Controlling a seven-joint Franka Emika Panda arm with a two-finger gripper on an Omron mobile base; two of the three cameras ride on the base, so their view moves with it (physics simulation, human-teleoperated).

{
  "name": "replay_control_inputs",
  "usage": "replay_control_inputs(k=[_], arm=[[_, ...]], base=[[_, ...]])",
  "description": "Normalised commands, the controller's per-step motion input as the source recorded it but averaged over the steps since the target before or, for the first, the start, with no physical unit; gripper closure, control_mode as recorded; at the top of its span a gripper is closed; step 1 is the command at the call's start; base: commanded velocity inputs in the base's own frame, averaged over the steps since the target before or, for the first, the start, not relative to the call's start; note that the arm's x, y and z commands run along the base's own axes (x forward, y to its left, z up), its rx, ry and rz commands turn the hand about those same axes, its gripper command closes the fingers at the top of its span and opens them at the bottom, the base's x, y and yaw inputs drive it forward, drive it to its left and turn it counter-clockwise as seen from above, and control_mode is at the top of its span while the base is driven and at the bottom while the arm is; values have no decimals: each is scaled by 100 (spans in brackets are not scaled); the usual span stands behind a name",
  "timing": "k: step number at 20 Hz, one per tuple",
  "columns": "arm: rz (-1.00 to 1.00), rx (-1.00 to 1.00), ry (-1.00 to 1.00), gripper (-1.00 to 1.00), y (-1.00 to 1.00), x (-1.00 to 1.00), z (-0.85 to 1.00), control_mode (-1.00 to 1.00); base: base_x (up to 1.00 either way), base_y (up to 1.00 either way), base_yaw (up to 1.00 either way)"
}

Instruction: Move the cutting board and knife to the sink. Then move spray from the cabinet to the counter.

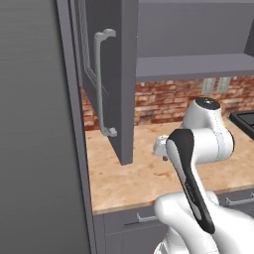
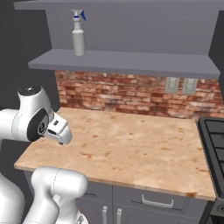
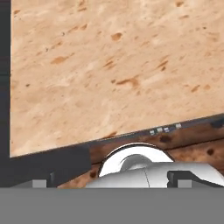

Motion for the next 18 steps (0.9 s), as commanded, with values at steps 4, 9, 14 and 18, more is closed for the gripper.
replay_control_inputs(k=[4,9,14,18], arm=[[37,0,-20,-100,1,0,44,-100],[25,0,-12,-100,0,2,45,-100],[11,0,-9,-100,0,7,50,-100],[1,-4,-12,-100,0,4,54,-100]], base=[[0,0,0],[0,0,0],[0,0,0],[0,0,0]])
